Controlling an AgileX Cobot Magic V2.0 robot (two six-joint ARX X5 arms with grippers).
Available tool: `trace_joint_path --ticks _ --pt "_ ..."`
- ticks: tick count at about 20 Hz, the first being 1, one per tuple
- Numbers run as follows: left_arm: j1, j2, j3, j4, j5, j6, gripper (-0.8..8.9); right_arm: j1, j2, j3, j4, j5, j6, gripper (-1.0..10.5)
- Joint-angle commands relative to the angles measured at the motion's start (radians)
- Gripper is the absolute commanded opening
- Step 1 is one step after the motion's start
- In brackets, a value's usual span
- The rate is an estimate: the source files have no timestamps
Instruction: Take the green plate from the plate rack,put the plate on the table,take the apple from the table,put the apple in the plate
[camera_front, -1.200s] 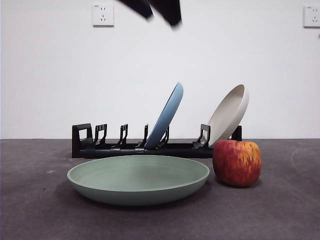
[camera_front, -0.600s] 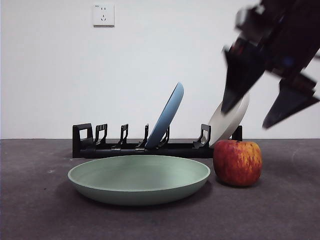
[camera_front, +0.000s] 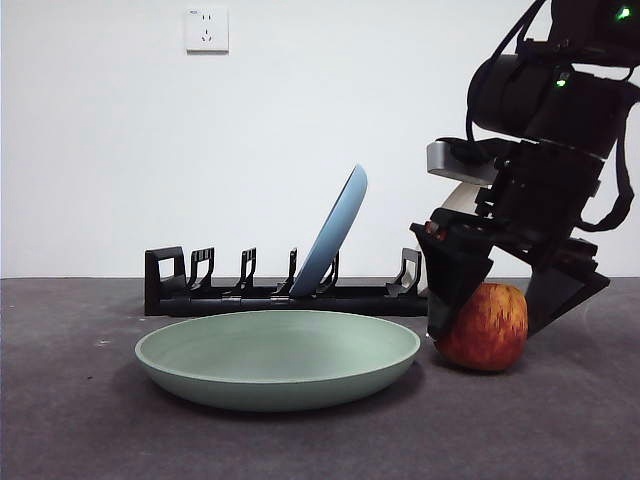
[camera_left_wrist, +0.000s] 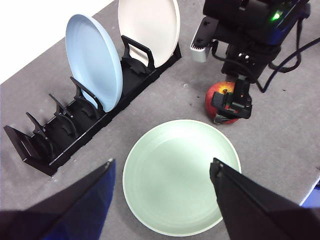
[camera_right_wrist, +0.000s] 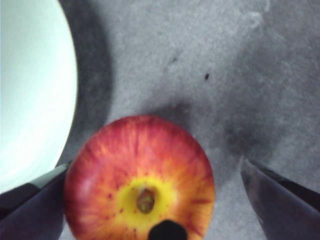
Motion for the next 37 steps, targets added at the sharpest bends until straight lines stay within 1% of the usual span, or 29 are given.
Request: trace_joint_path --ticks 1,4,6,8,11,15,17,20,22,24,26,29,32,37 --pt "-0.001 -0.002 0.003 -0.001 -0.003 -0.011 3.22 0.003 0.02 0.0 0.0 -0.001 0.006 4.7" --pt "-0.001 -0.002 0.003 -0.001 -0.005 -0.011 3.22 0.003 0.021 0.0 -0.001 -0.006 0.006 2.4" --pt "-0.001 -0.002 0.003 -0.001 -0.005 -0.011 3.22 0.003 0.021 0.0 -0.002 -0.057 0.006 1.3" --pt "-0.001 -0.002 0.003 0.0 -0.005 -0.011 3.22 0.003 0.021 0.0 -0.003 -0.083 0.006 -0.1" --pt "-0.001 -0.002 0.003 -0.001 -0.005 -0.011 3.22 0.004 0.007 0.0 -0.008 -0.08 0.007 -0.2" --pt "-0.001 -0.002 0.003 0.0 -0.006 -0.01 3.22 0.017 -0.103 0.0 -0.008 -0.076 0.032 -0.2" --pt "-0.001 -0.002 0.003 0.006 -0.005 -0.01 3.22 0.051 -0.155 0.0 0.024 -0.077 0.057 -0.2" --pt "-0.001 -0.002 0.003 0.011 -0.005 -0.01 3.19 0.149 -0.171 0.0 0.098 -0.071 0.096 -0.2" --pt "-0.001 -0.002 0.003 0.01 -0.003 -0.01 3.19 0.225 -0.147 0.0 0.16 -0.049 0.108 -0.2" --pt "-0.001 -0.002 0.003 0.01 -0.003 -0.01 3.19 0.295 -0.11 0.0 0.226 0.034 0.114 -0.2" --pt "-0.001 -0.002 0.003 0.01 -0.002 -0.01 3.19 0.333 -0.064 0.0 0.278 0.06 0.119 -0.2" --pt "-0.001 -0.002 0.003 0.01 -0.002 -0.01 3.19 0.352 0.023 0.0 0.311 0.065 0.141 -0.2" --pt "-0.001 -0.002 0.003 0.009 -0.002 -0.01 3.19 0.37 0.087 0.0 0.314 0.138 0.139 -0.2" --pt "-0.001 -0.002 0.003 0.009 -0.002 -0.01 3.19 0.399 0.119 0.0 0.311 0.148 0.139 -0.1"
